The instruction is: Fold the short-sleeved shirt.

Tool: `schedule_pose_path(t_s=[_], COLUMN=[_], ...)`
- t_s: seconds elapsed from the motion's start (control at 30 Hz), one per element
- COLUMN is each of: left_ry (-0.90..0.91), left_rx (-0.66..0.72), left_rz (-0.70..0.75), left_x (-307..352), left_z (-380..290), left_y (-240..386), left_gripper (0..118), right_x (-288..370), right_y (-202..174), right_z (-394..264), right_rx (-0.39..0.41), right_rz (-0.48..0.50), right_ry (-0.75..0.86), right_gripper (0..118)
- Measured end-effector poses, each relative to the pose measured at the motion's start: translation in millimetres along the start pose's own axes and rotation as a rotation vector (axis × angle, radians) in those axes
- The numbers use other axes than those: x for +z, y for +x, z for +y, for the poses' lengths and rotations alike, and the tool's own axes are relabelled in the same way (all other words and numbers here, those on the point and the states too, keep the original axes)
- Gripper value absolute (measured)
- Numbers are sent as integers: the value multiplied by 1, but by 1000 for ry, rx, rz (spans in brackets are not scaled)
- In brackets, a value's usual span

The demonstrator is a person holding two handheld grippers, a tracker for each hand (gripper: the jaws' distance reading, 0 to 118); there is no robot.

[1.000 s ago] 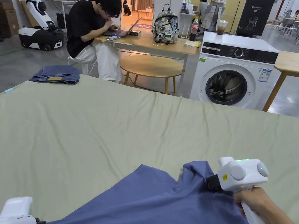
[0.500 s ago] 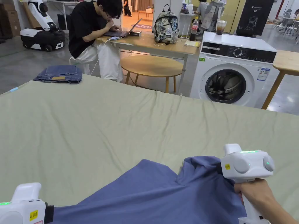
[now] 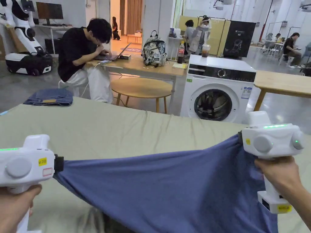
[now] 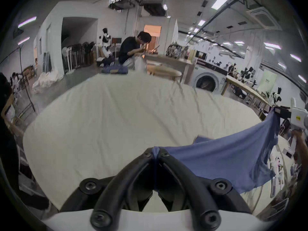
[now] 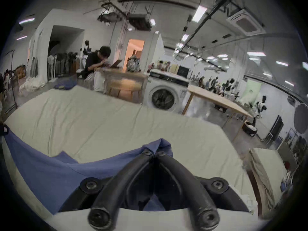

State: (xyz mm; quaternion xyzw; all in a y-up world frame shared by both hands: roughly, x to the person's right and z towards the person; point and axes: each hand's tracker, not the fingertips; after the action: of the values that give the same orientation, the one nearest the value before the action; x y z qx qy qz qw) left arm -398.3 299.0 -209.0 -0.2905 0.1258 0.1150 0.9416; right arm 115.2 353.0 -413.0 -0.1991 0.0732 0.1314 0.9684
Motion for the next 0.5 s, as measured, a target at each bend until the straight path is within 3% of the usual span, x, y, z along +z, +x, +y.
schedule_pose_path(t_s=[0.23, 0.5], left_ry=[118, 249], left_rx=[-51, -109], left_rz=[-31, -33], left_x=[10, 28], left_z=[107, 206], left_y=[35, 79], left_gripper=[0, 0], right_x=[51, 80], right_y=[45, 68], right_z=[50, 100], right_rx=[-115, -134], right_rz=[-135, -204], right_ry=[131, 239], right_gripper=[0, 0])
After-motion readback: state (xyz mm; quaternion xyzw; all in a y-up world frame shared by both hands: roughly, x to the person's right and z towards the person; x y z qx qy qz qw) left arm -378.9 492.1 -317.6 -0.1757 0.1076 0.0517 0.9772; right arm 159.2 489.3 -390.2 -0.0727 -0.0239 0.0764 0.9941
